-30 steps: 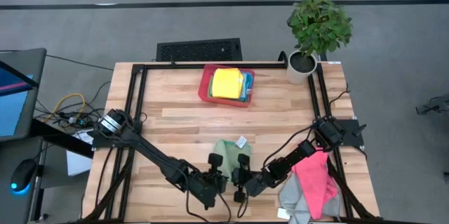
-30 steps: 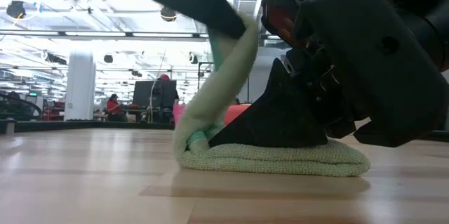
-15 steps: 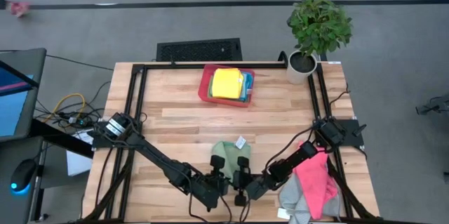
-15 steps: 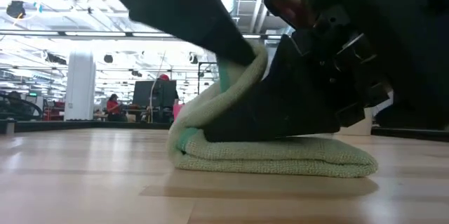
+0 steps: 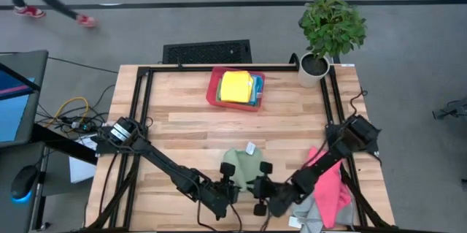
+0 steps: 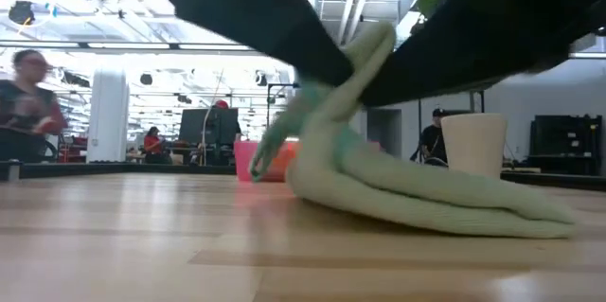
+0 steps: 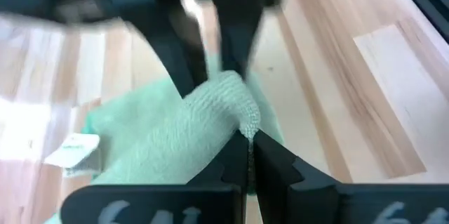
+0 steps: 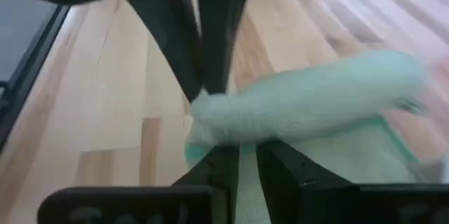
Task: Fold microfiber towels
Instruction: Fold the green microfiber cloth
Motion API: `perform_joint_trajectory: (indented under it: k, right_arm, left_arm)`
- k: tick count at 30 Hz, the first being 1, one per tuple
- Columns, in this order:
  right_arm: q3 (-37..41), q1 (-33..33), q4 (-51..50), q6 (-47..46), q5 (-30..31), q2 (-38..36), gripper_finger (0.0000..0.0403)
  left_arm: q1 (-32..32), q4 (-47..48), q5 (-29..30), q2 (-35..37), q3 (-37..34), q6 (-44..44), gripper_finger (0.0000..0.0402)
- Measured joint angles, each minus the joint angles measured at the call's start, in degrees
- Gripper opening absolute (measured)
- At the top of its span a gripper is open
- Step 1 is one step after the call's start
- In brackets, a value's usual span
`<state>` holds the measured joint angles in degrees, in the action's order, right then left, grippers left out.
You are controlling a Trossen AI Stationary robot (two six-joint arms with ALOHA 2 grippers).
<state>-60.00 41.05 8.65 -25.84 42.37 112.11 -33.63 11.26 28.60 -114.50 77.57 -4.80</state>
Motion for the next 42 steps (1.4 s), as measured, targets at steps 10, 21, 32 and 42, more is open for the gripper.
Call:
perform_joint_trajectory:
  k: [10, 21, 32, 42]
  right_arm:
    - [-0.1, 4.9, -7.7, -9.6, 4.5, -0.5, 0.0076]
    - [4.1, 7.2, -13.6, -24.8, 8.6, -0.3, 0.0076]
    - [8.0, 7.3, -8.7, -25.3, 7.1, -0.3, 0.0075]
    - [9.1, 6.9, -8.1, -27.7, 5.9, -0.3, 0.0075]
  left_arm:
    - [1.0, -3.5, -0.5, 0.0, 0.0, 1.6, 0.0004]
    - [3.5, -7.4, -7.1, 0.0, 0.0, 3.5, 0.0004]
    - [6.1, -9.0, -16.3, 0.0, 0.0, 3.9, 0.0004]
    - [8.9, -9.3, -22.4, 0.0, 0.6, 6.7, 0.0004]
